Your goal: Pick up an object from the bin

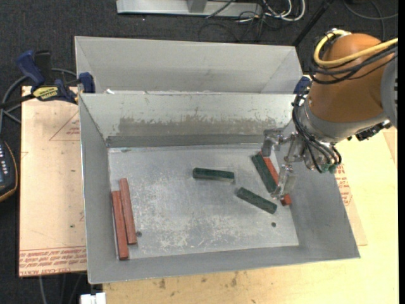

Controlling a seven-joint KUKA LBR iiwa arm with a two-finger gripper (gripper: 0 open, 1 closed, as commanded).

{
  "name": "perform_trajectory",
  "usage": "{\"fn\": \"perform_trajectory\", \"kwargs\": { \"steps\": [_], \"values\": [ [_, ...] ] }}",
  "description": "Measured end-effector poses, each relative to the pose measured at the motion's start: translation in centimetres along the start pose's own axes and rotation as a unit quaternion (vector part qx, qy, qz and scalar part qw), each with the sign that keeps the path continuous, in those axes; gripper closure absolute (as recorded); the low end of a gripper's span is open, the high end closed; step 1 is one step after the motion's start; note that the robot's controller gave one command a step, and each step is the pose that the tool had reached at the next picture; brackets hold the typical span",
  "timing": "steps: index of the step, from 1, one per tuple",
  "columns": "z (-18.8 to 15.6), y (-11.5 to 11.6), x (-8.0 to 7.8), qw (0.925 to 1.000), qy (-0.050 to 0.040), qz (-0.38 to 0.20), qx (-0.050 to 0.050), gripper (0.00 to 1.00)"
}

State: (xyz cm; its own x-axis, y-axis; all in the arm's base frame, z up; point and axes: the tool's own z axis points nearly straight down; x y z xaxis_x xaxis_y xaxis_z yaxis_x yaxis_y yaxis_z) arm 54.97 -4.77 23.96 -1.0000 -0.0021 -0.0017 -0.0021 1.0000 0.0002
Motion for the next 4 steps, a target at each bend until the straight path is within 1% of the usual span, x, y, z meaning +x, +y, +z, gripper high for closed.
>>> {"fn": "perform_trajectory", "kwargs": {
  "steps": [1, 2, 3, 4],
  "values": [
    [-5.3, -5.7, 1.2, 0.9993, -0.0032, -0.037, 0.002, 0.00],
    [5.9, -3.5, 1.7, 0.9910, 0.0034, -0.134, -0.002, 0.00],
    [17.2, -5.4, -0.1, 0.9999, 0.0019, -0.013, -0.001, 0.00],
    [16.9, -5.4, -0.2, 0.9999, 0.0006, -0.014, 0.000, 1.00]
  ]
}}
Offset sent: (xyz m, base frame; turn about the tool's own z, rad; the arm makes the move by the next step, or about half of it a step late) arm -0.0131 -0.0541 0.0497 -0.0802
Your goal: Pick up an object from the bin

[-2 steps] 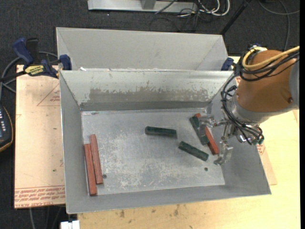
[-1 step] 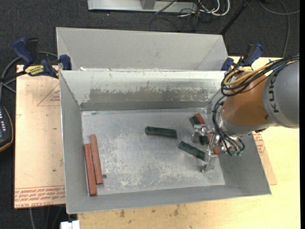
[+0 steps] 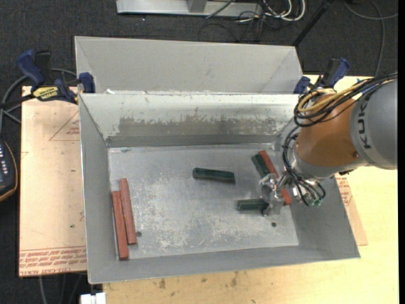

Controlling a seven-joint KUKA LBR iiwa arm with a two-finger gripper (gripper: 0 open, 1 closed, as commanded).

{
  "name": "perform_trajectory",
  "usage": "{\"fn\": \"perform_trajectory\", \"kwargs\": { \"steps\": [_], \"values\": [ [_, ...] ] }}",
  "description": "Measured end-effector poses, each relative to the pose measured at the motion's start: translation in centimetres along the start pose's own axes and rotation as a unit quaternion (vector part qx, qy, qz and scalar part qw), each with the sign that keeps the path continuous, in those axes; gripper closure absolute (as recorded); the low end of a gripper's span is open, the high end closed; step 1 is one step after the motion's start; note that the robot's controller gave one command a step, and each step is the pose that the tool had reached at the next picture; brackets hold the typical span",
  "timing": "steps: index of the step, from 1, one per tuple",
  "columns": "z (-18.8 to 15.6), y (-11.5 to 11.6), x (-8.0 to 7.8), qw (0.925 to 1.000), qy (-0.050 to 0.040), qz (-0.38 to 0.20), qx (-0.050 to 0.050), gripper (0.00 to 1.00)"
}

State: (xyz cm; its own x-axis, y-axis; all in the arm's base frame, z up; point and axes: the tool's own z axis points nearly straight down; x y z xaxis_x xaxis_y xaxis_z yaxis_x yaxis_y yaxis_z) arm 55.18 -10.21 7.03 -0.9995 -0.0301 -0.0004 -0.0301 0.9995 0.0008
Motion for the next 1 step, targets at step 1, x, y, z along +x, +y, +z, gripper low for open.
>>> {"fn": "perform_trajectory", "kwargs": {
  "steps": [1],
  "values": [
    [-18.19, -0.57, 0.18, 0.9990, -0.0057, 0.045, 0.001, 1.00]
  ]
}}
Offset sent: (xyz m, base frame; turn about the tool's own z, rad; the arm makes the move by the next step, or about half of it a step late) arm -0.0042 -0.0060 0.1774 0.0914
